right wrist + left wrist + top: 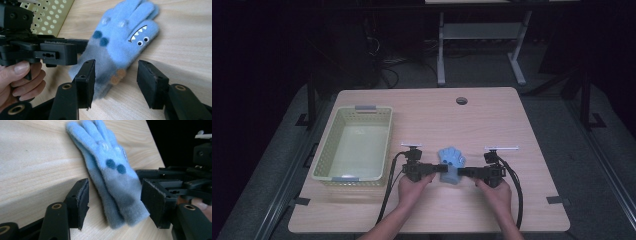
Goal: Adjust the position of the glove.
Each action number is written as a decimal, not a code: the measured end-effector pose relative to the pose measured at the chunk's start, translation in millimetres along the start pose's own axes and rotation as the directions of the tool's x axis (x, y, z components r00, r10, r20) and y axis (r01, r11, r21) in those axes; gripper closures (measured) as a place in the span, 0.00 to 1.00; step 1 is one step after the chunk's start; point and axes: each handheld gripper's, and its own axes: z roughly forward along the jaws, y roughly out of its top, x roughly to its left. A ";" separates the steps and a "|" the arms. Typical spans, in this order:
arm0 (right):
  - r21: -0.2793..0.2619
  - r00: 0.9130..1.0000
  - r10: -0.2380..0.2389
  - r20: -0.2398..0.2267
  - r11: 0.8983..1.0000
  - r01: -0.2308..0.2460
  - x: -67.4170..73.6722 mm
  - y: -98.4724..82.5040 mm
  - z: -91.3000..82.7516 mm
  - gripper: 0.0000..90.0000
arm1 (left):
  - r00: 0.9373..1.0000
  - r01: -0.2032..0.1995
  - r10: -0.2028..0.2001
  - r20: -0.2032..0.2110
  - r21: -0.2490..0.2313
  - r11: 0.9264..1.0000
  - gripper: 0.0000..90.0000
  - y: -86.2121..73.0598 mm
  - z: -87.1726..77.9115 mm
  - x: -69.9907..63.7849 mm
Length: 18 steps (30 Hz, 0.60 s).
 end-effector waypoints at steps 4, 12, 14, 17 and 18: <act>-0.011 0.999 0.034 -0.004 0.999 -0.035 -2.9 -0.9 1.0 0.56 | 0.999 0.023 -0.023 0.028 0.009 1.000 0.47 0.0 1.6 2.6; -0.014 0.996 0.083 -0.043 0.996 -0.084 -6.3 -4.6 5.0 0.63 | 0.997 0.040 -0.041 0.068 0.021 0.999 0.58 -3.5 5.0 6.1; -0.013 0.995 0.089 -0.046 0.996 -0.090 -5.9 -4.6 6.2 0.64 | 0.996 0.046 -0.048 0.076 0.022 0.999 0.62 -3.6 5.8 7.8; -0.014 0.994 0.098 -0.054 0.995 -0.099 -5.2 -5.1 8.2 0.65 | 0.996 0.047 -0.049 0.081 0.026 0.999 0.66 -4.0 6.7 9.4; -0.018 0.993 0.101 -0.055 0.995 -0.102 -5.0 -5.6 9.3 0.66 | 0.996 0.044 -0.046 0.079 0.026 0.999 0.67 -4.1 6.8 9.3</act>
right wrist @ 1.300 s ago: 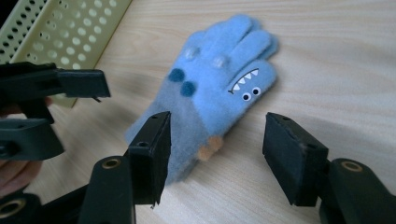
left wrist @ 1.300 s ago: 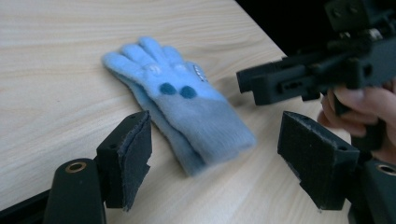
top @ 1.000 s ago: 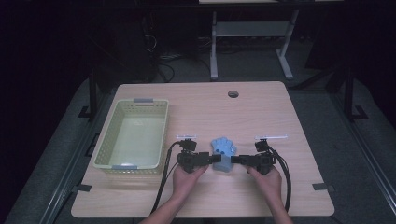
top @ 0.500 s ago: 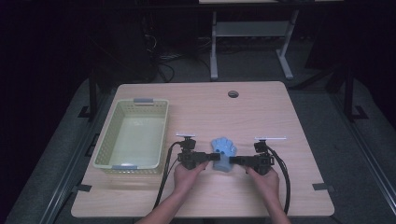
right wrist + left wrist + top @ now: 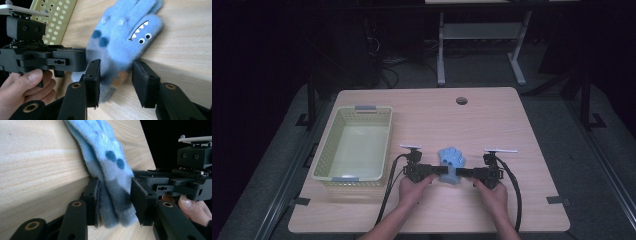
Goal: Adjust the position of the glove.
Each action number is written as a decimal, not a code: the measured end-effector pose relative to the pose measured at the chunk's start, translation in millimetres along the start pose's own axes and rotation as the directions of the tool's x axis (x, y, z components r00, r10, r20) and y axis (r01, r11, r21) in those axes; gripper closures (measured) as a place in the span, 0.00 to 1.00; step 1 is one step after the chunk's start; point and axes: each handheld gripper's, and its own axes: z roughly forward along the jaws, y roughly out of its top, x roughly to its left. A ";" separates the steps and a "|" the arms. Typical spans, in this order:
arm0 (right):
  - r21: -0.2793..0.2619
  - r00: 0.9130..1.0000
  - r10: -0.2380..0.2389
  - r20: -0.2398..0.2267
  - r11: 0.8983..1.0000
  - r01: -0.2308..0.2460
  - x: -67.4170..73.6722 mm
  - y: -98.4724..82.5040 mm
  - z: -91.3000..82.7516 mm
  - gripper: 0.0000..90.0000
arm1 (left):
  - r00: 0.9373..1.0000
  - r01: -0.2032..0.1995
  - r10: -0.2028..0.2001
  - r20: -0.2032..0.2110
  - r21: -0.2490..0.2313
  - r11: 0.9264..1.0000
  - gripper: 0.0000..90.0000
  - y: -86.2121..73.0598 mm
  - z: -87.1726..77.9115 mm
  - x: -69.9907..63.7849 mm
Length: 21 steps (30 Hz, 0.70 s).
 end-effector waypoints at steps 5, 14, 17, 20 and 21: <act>-0.013 1.000 0.013 -0.012 1.000 -0.013 0.3 -2.1 2.9 0.68 | 1.000 -0.004 0.004 0.007 0.005 1.000 0.71 -0.8 0.5 1.2; -0.035 1.000 0.027 -0.015 0.999 -0.027 2.3 -3.6 9.2 0.73 | 0.999 0.030 -0.030 0.037 0.000 1.000 0.74 -1.6 0.9 6.1; -0.043 1.000 0.022 -0.013 0.999 -0.023 2.1 -4.6 9.9 0.75 | 0.999 0.032 -0.032 0.037 -0.006 0.999 0.73 -1.8 1.9 5.3; -0.050 1.000 0.012 -0.015 0.999 -0.012 3.6 -5.5 10.0 0.79 | 0.999 0.033 -0.033 0.044 -0.005 0.999 0.74 -1.8 2.4 5.7; -0.049 1.000 0.007 -0.016 0.999 -0.008 3.8 -5.4 10.0 0.80 | 0.999 0.030 -0.030 0.044 -0.003 1.000 0.74 -1.8 2.3 5.8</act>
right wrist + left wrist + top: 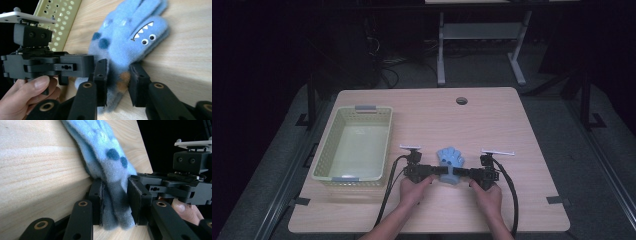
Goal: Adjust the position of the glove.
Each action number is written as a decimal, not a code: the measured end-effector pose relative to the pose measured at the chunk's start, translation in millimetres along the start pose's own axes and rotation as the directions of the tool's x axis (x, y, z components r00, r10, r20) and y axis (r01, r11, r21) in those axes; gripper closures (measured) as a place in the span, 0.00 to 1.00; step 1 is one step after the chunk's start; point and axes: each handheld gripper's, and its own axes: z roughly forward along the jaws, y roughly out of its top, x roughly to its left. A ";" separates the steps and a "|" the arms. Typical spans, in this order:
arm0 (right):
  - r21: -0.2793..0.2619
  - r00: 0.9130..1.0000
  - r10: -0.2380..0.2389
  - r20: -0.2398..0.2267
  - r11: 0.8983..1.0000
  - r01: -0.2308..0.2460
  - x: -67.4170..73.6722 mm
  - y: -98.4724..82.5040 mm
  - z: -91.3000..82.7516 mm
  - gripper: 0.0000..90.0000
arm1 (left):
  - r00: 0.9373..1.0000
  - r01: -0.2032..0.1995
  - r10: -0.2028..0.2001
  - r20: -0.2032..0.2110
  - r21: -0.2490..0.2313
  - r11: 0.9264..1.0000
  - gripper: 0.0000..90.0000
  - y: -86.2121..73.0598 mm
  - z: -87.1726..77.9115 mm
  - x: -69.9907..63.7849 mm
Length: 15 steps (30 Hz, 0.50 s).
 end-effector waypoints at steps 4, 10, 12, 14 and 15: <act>0.003 1.000 -0.009 -0.009 1.000 0.009 1.2 0.7 0.3 0.85 | 1.000 0.009 -0.009 0.009 0.000 1.000 0.75 -0.3 0.8 1.0; 0.006 1.000 -0.016 -0.018 1.000 0.016 0.8 1.4 -0.2 0.87 | 1.000 0.002 -0.002 0.020 0.004 1.000 0.77 -0.9 1.0 1.3; 0.007 1.000 -0.017 -0.019 1.000 0.017 1.1 1.4 -0.4 0.88 | 1.000 0.002 -0.002 0.019 0.006 1.000 0.77 -1.2 0.8 0.8; 0.007 1.000 -0.018 -0.019 1.000 0.018 1.3 1.4 -0.6 0.88 | 1.000 0.003 -0.003 0.021 0.006 1.000 0.78 -1.4 0.9 0.5; 0.005 1.000 -0.022 -0.019 1.000 0.022 1.4 1.3 -0.7 0.88 | 1.000 0.004 -0.004 0.022 0.004 1.000 0.78 -1.5 0.8 0.5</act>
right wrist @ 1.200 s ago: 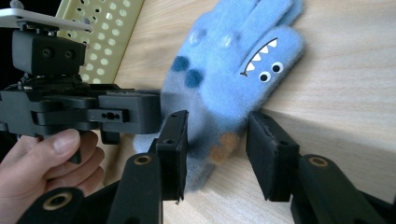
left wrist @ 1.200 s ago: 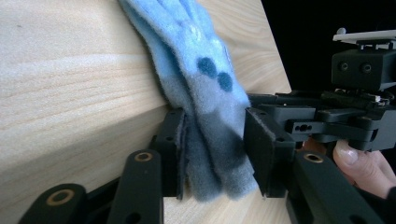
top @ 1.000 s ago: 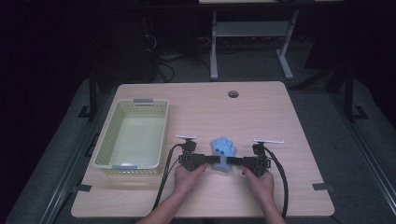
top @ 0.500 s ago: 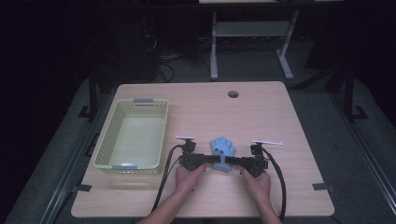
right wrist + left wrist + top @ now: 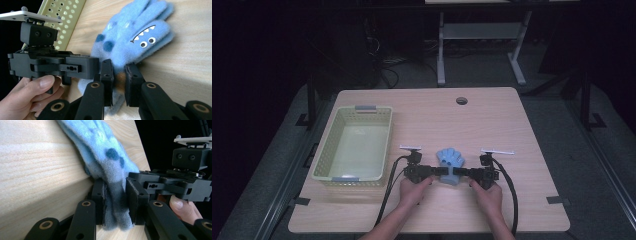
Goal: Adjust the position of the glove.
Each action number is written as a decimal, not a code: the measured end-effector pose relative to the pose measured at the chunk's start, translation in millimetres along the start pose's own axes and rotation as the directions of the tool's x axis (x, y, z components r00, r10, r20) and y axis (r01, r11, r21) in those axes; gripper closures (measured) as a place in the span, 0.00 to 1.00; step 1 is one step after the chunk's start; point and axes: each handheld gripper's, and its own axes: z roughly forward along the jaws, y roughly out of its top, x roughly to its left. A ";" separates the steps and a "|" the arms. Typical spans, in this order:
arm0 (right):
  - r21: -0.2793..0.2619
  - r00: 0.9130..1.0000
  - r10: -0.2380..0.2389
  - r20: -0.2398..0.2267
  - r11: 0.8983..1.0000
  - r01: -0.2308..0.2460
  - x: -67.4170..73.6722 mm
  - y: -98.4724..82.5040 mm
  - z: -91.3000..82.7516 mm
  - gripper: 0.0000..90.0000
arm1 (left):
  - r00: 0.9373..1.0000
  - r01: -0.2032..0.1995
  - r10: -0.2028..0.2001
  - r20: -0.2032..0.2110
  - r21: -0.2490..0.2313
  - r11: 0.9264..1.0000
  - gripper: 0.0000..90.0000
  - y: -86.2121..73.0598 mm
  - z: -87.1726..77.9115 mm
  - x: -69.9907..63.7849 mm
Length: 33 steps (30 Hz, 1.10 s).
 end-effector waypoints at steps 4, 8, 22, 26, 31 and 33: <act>-0.006 1.000 -0.009 -0.004 1.000 0.009 0.5 0.1 -0.4 0.89 | 1.000 0.002 -0.002 0.009 0.003 1.000 0.78 -0.2 0.0 0.2; -0.007 1.000 -0.012 0.000 1.000 0.012 1.0 0.2 -0.7 0.89 | 1.000 0.002 -0.002 0.015 0.006 1.000 0.77 -0.5 1.0 0.8; -0.005 1.000 -0.019 -0.006 1.000 0.019 1.4 -0.2 -1.3 0.90 | 0.999 0.015 -0.016 0.042 0.025 1.000 0.79 1.5 2.7 1.1; -0.016 1.000 -0.023 -0.011 1.000 0.023 3.8 1.2 -5.0 0.90 | 0.999 0.006 -0.007 0.051 0.021 1.000 0.80 2.5 2.2 -2.8; -0.029 0.999 -0.037 -0.021 0.999 0.037 9.2 4.3 -10.4 0.90 | 0.998 -0.015 0.013 0.059 0.017 1.000 0.79 6.6 -2.7 -10.4; -0.033 0.999 -0.042 -0.024 0.999 0.041 12.4 5.9 -11.9 0.90 | 0.998 -0.024 0.024 0.058 0.012 1.000 0.79 8.3 -5.5 -13.6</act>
